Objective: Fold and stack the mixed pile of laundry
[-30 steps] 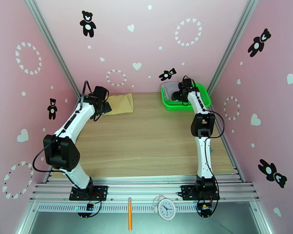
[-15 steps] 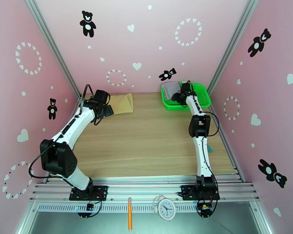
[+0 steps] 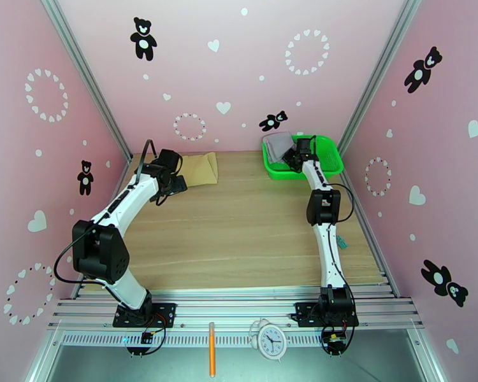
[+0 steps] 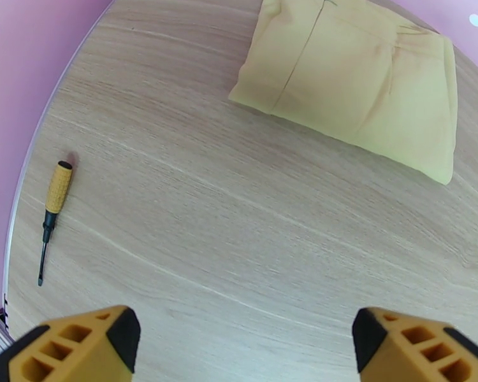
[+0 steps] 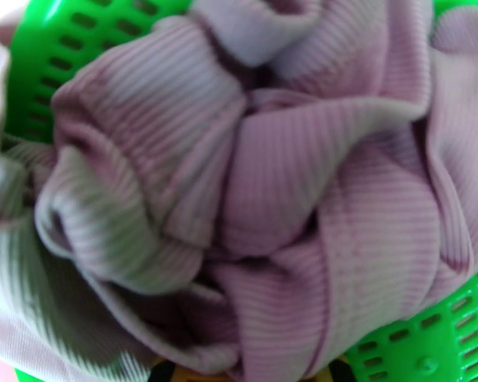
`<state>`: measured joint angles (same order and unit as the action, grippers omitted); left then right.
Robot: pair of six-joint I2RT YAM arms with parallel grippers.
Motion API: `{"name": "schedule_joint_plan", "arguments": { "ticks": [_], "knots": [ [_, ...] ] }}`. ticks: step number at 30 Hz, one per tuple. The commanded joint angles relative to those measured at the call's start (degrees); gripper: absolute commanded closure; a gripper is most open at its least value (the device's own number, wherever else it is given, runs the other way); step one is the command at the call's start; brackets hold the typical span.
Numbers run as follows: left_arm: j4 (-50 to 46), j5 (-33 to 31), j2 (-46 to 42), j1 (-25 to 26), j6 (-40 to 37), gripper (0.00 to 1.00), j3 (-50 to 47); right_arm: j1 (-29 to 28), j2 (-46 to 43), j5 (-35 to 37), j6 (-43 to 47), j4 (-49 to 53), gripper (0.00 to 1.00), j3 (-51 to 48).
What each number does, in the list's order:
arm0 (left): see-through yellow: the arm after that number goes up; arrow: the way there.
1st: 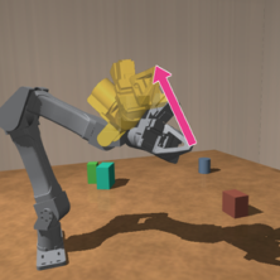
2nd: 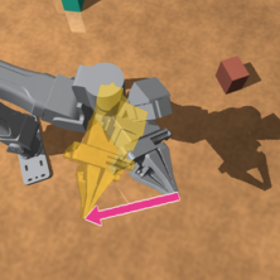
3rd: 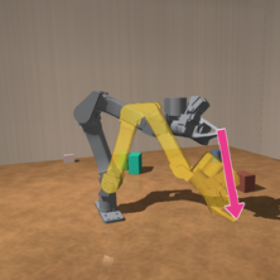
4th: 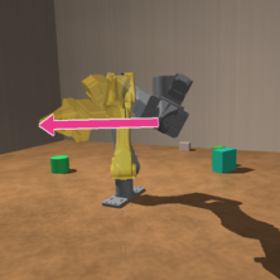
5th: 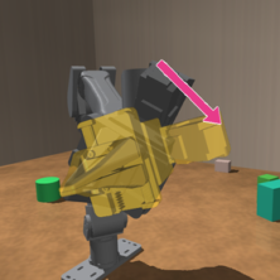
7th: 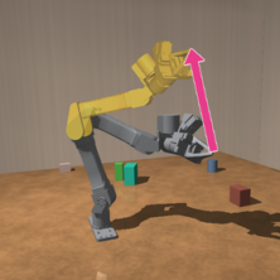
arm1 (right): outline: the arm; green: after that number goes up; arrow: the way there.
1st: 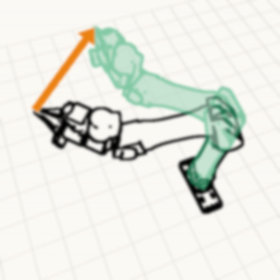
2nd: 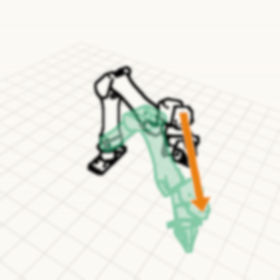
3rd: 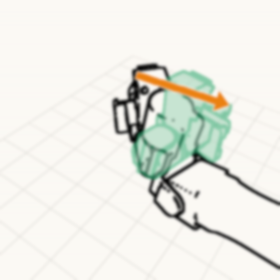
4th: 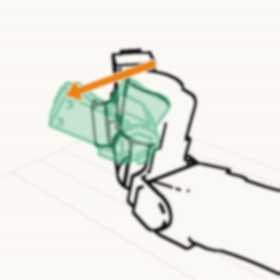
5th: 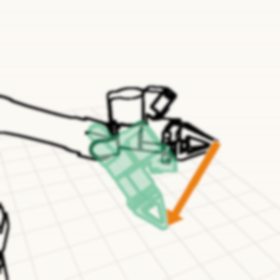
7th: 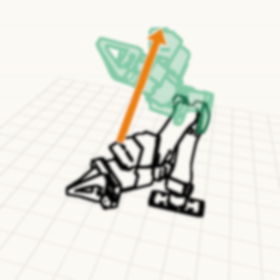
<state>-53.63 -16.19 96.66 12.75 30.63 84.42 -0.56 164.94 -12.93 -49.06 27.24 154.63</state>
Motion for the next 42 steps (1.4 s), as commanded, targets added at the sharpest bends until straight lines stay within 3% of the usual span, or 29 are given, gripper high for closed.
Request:
{"name": "schedule_joint_plan", "arguments": {
  "ticks": [1,22,32,36,42],
  "knots": [
    [1.32,1.15,-0.29,-0.01,-0.64,0.07,-1.42,-0.4,-0.29,-2.95,1.26,-1.89,1.0,0.5],
    [4.85,0.32,-14.32,-0.01,-0.84,0.2,-4.7,-4.07,-46.96,-2.55,19.43,-1.71,1.0,-5.11],
    [2.74,1.29,-22.39,-0.01,0.29,0.2,-6.53,-5.53,-61.75,-16.37,19.13,10.14,1.0,-5.74],
    [0.8,0.98,-25.49,-0.01,0.4,0.21,-6.9,-9.72,-67.21,-20.02,19.78,13.11,1.0,-15.35],
    [-2.84,0.63,-29.0,-0.01,0.39,0.2,-6.6,-20.97,-75.13,-15.59,20.64,9.13,1.0,-37.52]
  ]
}}
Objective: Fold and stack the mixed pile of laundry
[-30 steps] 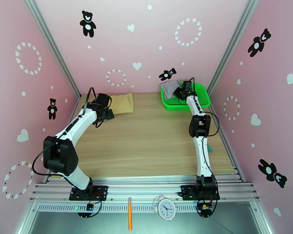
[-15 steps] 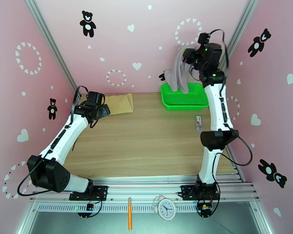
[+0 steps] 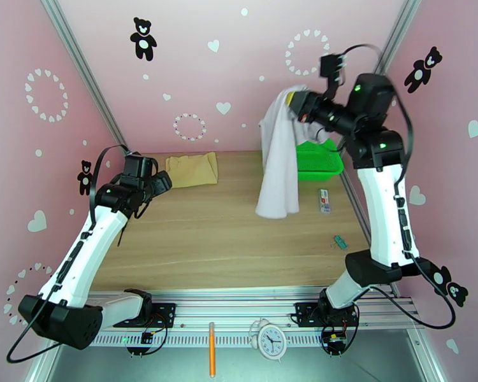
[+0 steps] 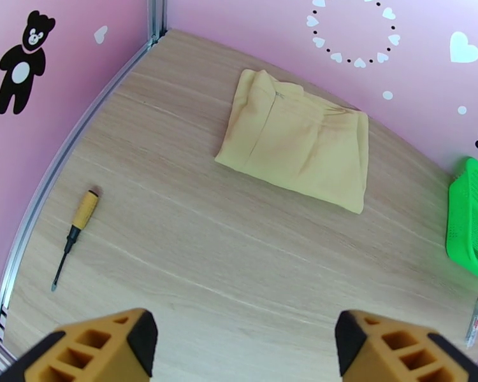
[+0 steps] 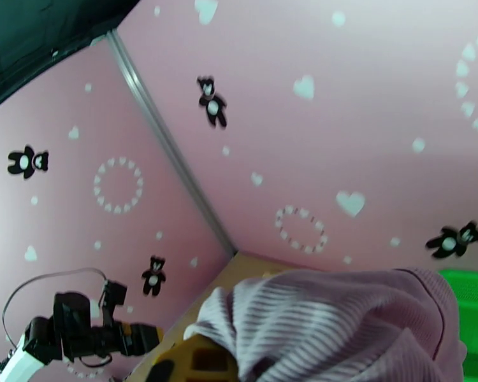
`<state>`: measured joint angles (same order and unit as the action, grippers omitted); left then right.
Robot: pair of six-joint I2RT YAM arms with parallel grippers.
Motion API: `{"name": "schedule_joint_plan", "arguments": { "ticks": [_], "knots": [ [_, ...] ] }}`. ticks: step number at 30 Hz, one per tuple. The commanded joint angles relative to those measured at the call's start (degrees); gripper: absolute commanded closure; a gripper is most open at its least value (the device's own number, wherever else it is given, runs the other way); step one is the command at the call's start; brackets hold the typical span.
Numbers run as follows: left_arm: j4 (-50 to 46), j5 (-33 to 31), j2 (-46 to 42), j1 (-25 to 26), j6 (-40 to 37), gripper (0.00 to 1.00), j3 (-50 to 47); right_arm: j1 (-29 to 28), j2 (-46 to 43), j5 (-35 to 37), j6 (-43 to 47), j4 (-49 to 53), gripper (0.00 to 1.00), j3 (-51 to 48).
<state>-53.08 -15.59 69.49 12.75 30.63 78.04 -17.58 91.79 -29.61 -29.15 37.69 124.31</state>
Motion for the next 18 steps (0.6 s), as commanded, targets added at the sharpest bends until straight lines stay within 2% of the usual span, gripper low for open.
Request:
{"name": "schedule_joint_plan", "arguments": {
  "ticks": [1,5,8,11,13,14,15,18],
  "knots": [
    [-3.97,-0.04,-2.43,-0.07,0.39,0.21,-0.26,-6.16,-2.96,2.41,0.16,-3.17,1.0,-11.46],
    [-6.89,-0.79,-4.33,-0.01,0.57,0.21,0.13,-12.52,-5.81,7.93,-3.17,-10.5,1.0,-26.93],
    [-9.48,-1.45,-4.81,-0.01,0.27,0.21,1.06,-14.82,-11.02,16.18,-7.32,-16.82,1.0,-43.58],
    [-11.11,-0.49,-3.96,-0.01,-0.52,0.2,2.26,-14.88,-15.91,27.19,-10.43,-16.56,1.0,-58.39],
    [-11.51,1.4,-2.86,-0.01,-0.92,0.18,2.82,-14.6,-17.36,33.19,-10.34,-12.98,0.99,-65.15],
    [-11.52,2.41,-2.39,0.07,-1.01,0.17,2.93,-14.23,-17.56,34.57,-9.89,-11.53,0.86,-67.08],
    [-11.48,3.48,-1.74,0.24,-1.08,0.16,2.89,-13.62,-17.65,35.64,-9.26,-9.94,0.69,-69.07],
    [-10.8,5.02,-0.08,1.91,-0.61,0.14,1.63,-11.43,-18.58,35.11,-6.45,-8.23,0.43,-72.67]
  ]
}}
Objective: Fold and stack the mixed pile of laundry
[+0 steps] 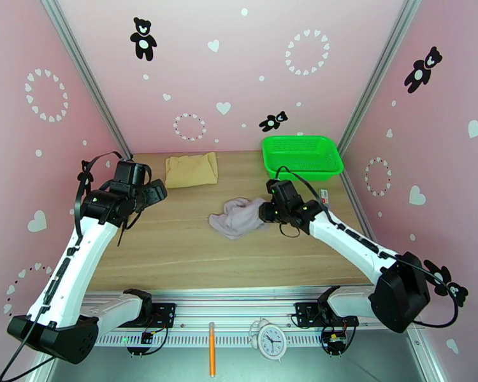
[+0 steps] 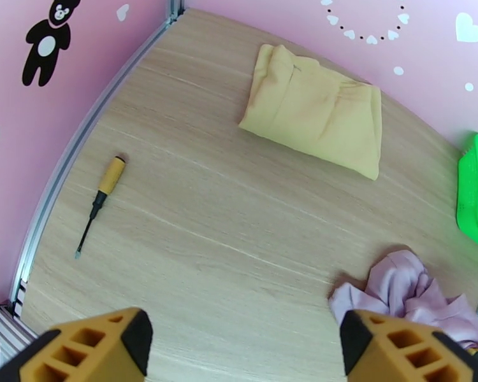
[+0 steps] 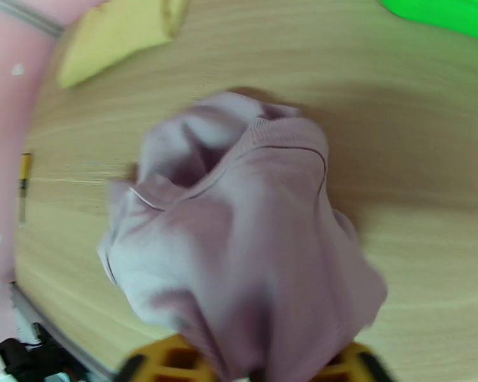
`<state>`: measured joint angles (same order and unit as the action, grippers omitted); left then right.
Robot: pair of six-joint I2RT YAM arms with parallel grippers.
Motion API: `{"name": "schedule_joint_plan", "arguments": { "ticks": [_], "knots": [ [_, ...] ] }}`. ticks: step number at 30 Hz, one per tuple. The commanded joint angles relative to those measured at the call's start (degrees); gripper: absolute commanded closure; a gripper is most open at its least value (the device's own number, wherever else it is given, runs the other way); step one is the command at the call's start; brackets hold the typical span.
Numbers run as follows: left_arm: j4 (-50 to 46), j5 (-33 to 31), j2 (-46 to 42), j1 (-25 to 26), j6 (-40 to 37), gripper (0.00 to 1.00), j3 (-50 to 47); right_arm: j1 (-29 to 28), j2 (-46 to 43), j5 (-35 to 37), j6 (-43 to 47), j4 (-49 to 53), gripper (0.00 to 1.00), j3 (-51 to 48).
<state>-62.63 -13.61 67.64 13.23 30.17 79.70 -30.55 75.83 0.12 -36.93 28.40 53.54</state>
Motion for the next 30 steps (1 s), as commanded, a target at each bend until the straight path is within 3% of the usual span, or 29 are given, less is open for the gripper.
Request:
{"name": "schedule_joint_plan", "arguments": {
  "ticks": [1,5,8,13,18,25,30],
  "knots": [
    [-0.87,3.51,2.09,2.05,0.2,0.13,-0.67,2.15,-2.96,4.47,2.77,1.46,0.38,-1.9],
    [2.65,6.08,3.92,6.06,2.83,0.15,-4.39,3.54,-2.35,-1.0,11.42,8.07,0.21,5.15],
    [8.04,10.77,7.07,9.35,4.82,0.16,-8.08,3.53,-0.14,-4.77,15.44,13.75,0.18,12.01],
    [20.78,16.41,16.77,13.9,10.33,0.24,-14.07,2.15,4.97,-12.42,19.54,11.26,0.22,12.6],
    [33.55,19.28,26.64,14.62,15.11,0.24,-15.36,0.4,13.33,-14.92,27.28,9.2,0.28,13.39],
    [39.07,20.93,39.34,15.28,16.3,0.26,-10.21,-0.98,22.73,-18.39,27.88,4.63,0.35,16.69],
    [38.97,19.94,41.14,17.26,16.23,0.32,-10.04,-1.79,25.16,-18.45,27.53,3.83,0.36,18.91]
  ]
}}
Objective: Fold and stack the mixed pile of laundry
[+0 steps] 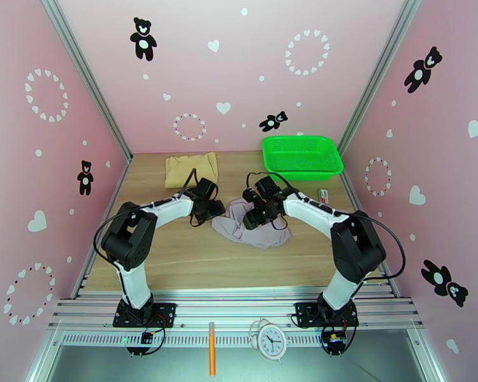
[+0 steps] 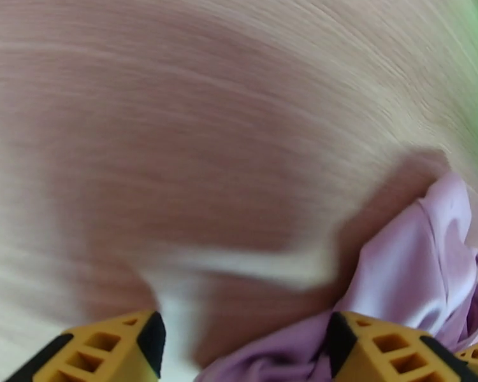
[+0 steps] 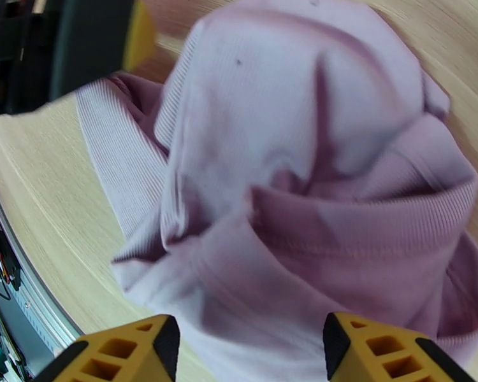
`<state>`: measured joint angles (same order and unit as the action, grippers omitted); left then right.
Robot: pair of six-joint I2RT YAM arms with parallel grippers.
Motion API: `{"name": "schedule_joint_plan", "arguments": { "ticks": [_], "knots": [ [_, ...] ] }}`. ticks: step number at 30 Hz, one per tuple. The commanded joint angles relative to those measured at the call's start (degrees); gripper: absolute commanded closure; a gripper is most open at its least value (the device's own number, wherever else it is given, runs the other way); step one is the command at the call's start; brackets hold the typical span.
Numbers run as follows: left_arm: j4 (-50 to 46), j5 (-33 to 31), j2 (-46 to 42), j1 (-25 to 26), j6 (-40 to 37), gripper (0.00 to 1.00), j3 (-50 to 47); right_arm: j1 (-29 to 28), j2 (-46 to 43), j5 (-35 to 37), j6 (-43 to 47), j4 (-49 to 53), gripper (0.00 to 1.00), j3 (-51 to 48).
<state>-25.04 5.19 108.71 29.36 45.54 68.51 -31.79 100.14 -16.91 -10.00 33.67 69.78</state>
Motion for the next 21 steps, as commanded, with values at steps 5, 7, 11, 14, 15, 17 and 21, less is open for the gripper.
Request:
{"name": "schedule_joint_plan", "arguments": {
  "ticks": [5,7,11,14,15,17,21],
  "knots": [
    [0.54,-0.58,-1.37,1.21,0.76,0.55,-0.48,-1.07,2.64,-1.94,0.64,-0.56,0.46,3.96],
    [0.02,-1.28,-1.87,1.22,0.61,0.65,-0.7,-1.08,3.43,-2.29,0.51,-0.33,0.53,3.64],
    [-0.6,-1.81,-2.2,1.21,0.34,0.71,-0.49,-1.36,4.23,-3.13,0.18,-0.71,0.54,2.49],
    [-0.81,-1.95,-2.57,1.22,0.11,0.72,-0.39,-1.56,4.63,-2.66,0.24,-0.44,0.51,2.56],
    [-0.85,-2.1,-2.72,1.18,0.16,0.73,-0.48,-1.52,4.81,-2.27,0.25,-0.45,0.5,2.64],
    [-1.09,-2.5,-3.17,1.14,0.07,0.75,-0.68,-1.54,5.07,-1.61,0.41,-0.36,0.5,3.08],
    [-1.53,-3.25,-4.07,1.21,-0.18,0.8,-1.23,-1.52,5.92,-0.85,0.52,-0.27,0.6,3.93]
  ]
}}
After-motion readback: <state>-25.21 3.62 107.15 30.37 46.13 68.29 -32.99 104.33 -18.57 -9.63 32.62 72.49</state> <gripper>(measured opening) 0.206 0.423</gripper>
